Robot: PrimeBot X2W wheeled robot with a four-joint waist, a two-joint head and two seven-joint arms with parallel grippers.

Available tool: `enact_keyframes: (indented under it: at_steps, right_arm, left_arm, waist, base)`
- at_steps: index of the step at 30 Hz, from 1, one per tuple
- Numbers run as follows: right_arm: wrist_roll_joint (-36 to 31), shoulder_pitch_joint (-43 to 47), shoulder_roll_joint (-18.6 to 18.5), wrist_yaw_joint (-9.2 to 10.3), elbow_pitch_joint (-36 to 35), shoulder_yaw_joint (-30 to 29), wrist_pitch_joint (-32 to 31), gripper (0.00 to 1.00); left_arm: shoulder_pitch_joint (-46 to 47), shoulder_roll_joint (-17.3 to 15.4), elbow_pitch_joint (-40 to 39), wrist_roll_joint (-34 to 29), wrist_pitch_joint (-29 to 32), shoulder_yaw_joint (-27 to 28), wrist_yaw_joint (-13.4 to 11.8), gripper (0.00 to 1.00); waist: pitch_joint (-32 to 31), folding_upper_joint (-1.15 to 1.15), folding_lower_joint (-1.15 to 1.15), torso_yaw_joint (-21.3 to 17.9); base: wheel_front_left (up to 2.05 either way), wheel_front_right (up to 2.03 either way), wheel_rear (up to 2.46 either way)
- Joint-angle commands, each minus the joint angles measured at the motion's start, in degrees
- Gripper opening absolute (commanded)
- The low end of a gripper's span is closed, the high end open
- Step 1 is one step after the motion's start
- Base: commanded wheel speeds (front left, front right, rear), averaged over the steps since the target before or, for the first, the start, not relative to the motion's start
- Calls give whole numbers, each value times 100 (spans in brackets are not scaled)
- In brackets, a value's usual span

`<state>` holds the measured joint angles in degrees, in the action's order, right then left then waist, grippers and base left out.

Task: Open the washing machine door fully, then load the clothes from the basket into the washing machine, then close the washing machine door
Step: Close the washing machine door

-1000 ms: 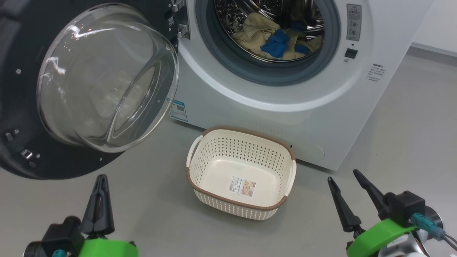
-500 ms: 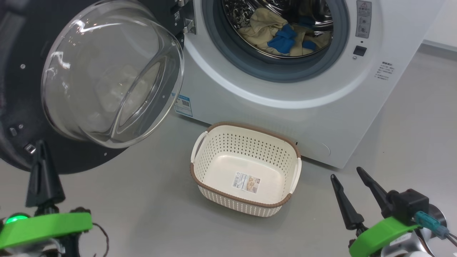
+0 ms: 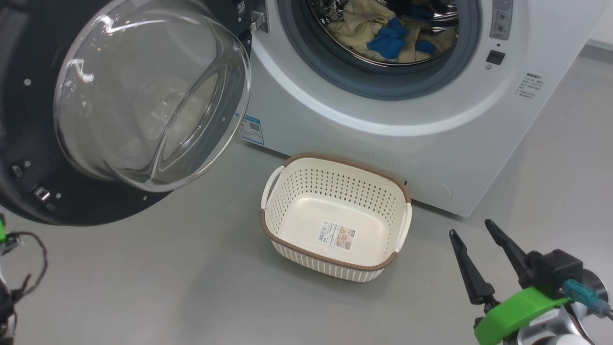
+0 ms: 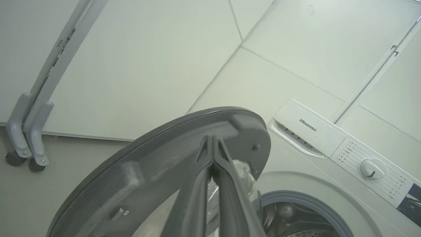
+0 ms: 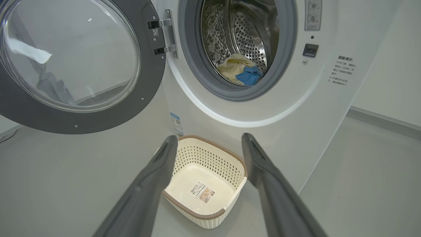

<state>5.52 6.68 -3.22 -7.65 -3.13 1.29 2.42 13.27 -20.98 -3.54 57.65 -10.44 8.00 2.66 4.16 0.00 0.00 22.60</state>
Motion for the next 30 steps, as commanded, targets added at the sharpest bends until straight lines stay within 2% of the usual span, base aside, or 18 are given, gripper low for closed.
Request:
enact_keyframes:
  at_steps: [1,7,17,30]
  right_arm:
    - [-24,-214,-140,16,-239,90,-23,100]
    - [-9,-239,-229,16,-291,109,-94,100]
    - [21,-261,-378,16,-411,186,-277,100]
    - [67,-272,-524,16,-541,318,-469,100]
  left_arm:
    - [421,-307,8,195,72,376,89,0]
    - [995,-509,938,1174,403,785,316,0]
    - [1714,-764,2264,2304,1074,1018,467,0]
    - [1975,-861,3041,2844,1488,974,481,0]
  waist:
    - [30,0,0,11]
    - [109,0,0,21]
    - [188,0,0,-27]
    - [230,0,0,-257]
  base:
    - [0,0,0]
    - [0,0,0]
    - [0,0,0]
    - [0,0,0]
